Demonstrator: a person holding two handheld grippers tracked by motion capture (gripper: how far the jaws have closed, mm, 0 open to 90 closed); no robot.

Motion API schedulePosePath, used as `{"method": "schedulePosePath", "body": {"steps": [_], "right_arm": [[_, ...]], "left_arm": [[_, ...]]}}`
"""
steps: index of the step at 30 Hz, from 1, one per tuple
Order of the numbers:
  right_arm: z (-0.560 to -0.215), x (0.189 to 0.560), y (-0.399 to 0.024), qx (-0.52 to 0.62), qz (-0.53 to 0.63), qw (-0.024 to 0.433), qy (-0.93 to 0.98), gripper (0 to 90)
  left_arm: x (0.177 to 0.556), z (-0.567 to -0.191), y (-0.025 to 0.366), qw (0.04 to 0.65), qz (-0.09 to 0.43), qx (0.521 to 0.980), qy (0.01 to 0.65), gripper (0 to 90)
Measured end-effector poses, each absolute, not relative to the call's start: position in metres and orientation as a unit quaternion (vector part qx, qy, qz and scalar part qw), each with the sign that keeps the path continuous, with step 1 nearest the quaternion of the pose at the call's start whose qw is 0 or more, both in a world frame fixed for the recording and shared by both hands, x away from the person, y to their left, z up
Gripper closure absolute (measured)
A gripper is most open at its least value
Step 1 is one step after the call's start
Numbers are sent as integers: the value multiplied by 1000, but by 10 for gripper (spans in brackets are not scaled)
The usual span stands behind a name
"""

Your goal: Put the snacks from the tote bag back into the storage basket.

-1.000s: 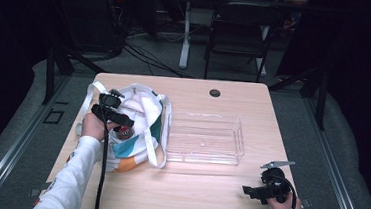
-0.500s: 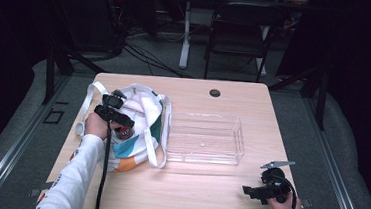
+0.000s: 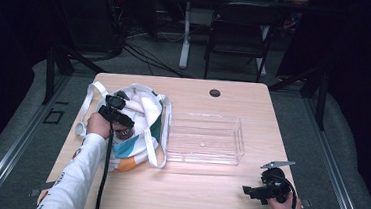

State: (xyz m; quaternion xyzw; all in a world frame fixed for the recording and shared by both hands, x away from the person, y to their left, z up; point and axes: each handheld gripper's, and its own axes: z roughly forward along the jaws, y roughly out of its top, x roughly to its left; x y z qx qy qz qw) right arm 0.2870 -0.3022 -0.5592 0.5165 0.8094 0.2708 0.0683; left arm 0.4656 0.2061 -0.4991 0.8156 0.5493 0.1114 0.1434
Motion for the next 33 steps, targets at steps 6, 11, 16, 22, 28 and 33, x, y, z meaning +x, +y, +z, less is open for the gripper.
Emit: {"method": "schedulePosePath", "body": {"steps": [6, 11, 16, 22, 28, 33], "right_arm": [[-559, 287, -302, 517, 271, 69, 809, 118], [-559, 287, -302, 517, 272, 68, 809, 118], [-559, 287, -302, 517, 272, 69, 809, 118], [-559, 287, -302, 517, 272, 69, 809, 118], [-559, 287, -302, 517, 272, 70, 809, 118], [-559, 287, -302, 517, 272, 70, 809, 118]], "left_arm": [[466, -499, 206, 140, 114, 816, 549, 248], [465, -498, 207, 144, 112, 819, 544, 257], [463, -495, 208, 141, 108, 824, 539, 259], [461, -488, 209, 143, 108, 828, 531, 259], [456, -478, 207, 144, 114, 833, 521, 259], [451, -470, 207, 150, 116, 836, 514, 259]]}}
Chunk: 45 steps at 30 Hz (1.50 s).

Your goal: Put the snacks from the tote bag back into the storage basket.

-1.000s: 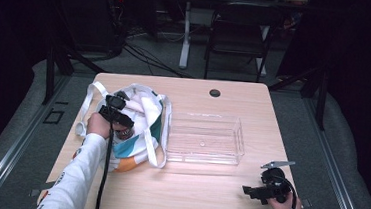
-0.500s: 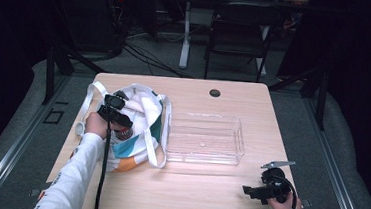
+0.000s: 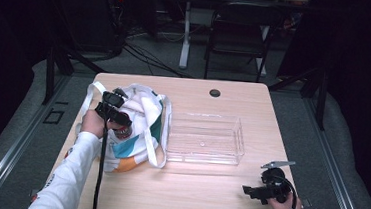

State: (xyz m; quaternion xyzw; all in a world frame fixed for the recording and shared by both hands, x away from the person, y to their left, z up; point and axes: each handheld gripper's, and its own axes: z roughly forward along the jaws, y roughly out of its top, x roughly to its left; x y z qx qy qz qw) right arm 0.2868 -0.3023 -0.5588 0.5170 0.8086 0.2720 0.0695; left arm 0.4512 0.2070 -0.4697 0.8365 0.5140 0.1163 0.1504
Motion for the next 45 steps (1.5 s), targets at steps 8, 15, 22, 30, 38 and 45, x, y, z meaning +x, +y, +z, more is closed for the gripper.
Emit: {"method": "schedulePosePath", "body": {"steps": [8, 15, 22, 30, 38, 45], "right_arm": [[-559, 287, -302, 517, 271, 69, 809, 118], [-559, 287, -302, 517, 271, 70, 809, 118], [-559, 287, -302, 517, 271, 70, 809, 118], [-559, 287, -302, 517, 270, 71, 809, 118], [-559, 287, -302, 517, 271, 70, 809, 118], [-559, 287, -302, 517, 271, 70, 809, 118]], "left_arm": [[445, -460, 208, 154, 119, 841, 505, 259], [438, -452, 208, 156, 125, 844, 498, 259], [432, -440, 206, 159, 129, 849, 487, 259], [427, -425, 203, 162, 139, 853, 476, 259], [424, -410, 199, 167, 147, 856, 467, 259], [424, -403, 195, 169, 148, 857, 463, 259]]}}
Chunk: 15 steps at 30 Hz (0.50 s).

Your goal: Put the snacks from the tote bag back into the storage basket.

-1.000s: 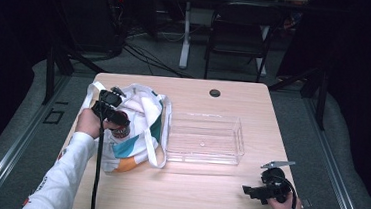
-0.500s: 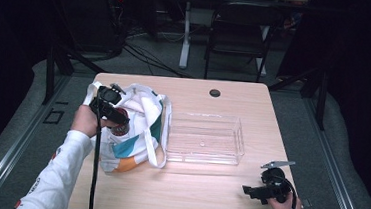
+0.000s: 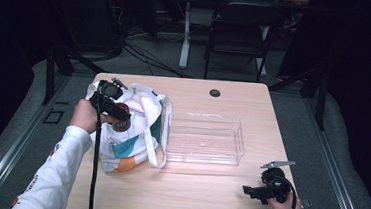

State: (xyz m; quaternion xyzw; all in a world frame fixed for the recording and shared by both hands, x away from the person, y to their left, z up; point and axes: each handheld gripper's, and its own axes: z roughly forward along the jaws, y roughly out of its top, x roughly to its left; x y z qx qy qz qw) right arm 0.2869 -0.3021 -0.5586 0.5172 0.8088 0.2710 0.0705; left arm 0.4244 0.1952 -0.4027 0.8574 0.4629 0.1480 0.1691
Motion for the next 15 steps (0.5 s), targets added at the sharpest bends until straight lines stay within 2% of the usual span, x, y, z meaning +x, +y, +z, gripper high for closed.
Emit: {"method": "schedulePosePath", "body": {"steps": [15], "right_arm": [[-559, 287, -302, 515, 271, 68, 810, 118]], "left_arm": [[427, -387, 182, 177, 155, 861, 450, 259]]}}
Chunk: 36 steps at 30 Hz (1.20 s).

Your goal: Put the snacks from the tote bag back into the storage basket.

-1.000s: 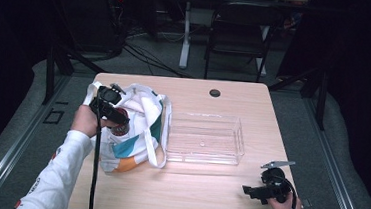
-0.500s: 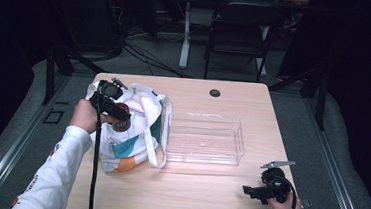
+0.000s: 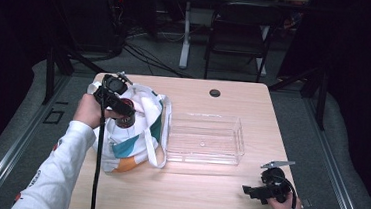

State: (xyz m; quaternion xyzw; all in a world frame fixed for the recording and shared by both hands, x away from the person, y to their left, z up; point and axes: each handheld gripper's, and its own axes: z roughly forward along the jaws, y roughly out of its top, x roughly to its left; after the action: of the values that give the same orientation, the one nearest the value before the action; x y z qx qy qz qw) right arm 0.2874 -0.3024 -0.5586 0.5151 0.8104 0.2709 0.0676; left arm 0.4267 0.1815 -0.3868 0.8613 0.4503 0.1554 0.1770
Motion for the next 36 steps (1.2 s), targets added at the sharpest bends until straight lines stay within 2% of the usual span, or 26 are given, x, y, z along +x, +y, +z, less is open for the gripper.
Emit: {"method": "schedulePosePath", "body": {"steps": [36], "right_arm": [[-559, 287, -302, 516, 272, 68, 809, 119]], "left_arm": [[430, -365, 149, 190, 157, 875, 417, 274]]}}
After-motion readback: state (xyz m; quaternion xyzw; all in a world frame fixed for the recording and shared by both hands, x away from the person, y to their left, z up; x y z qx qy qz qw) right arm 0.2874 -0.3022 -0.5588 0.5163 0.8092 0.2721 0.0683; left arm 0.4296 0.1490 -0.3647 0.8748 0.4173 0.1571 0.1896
